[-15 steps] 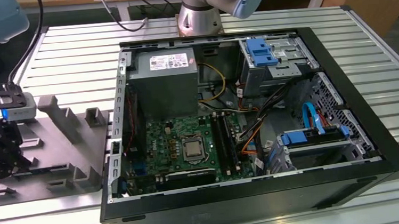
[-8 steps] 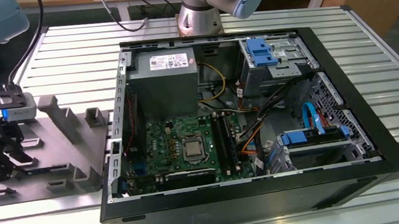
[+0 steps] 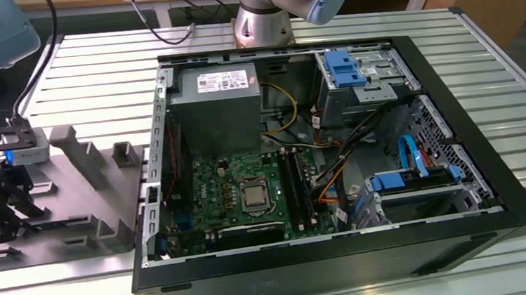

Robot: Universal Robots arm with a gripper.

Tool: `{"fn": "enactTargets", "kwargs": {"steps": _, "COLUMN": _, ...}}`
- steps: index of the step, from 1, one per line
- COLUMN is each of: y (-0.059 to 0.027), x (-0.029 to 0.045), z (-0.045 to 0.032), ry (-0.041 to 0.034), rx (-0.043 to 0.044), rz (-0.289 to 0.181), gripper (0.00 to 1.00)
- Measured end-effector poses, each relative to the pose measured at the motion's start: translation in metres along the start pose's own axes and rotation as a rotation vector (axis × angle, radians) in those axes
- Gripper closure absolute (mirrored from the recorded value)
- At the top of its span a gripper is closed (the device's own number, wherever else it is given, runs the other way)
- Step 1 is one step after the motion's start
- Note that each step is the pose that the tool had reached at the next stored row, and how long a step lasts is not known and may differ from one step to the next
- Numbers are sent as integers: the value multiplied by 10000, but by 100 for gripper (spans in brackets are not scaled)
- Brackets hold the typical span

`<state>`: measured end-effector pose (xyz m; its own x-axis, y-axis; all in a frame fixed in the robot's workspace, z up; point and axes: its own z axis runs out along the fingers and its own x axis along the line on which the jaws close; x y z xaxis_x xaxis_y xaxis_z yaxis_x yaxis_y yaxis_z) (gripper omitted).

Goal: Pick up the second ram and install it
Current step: 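Pick up the second ram and move it above second insertion slot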

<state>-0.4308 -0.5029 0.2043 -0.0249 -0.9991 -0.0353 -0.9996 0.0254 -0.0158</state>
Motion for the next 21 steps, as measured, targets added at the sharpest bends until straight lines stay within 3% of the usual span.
{"fn": "enactTargets", "kwargs": {"steps": 4, "y": 9, "x": 0, "z": 47, "ry": 0, "rx": 0, "rz": -8, "gripper": 64}}
{"fn": "enactTargets", "kwargs": {"steps": 13, "y": 10, "x": 0, "z": 49, "ry": 0, "rx": -1, "rz": -9, "gripper": 64}}
{"fn": "enactTargets", "kwargs": {"steps": 16, "y": 10, "x": 0, "z": 49, "ry": -1, "rx": -1, "rz": -9, "gripper": 66}}
{"fn": "enactTargets", "kwargs": {"steps": 17, "y": 10, "x": 0, "z": 50, "ry": -1, "rx": 0, "rz": -9, "gripper": 73}}
{"fn": "enactTargets", "kwargs": {"steps": 21, "y": 10, "x": 0, "z": 50, "ry": -1, "rx": 0, "rz": -8, "gripper": 73}}
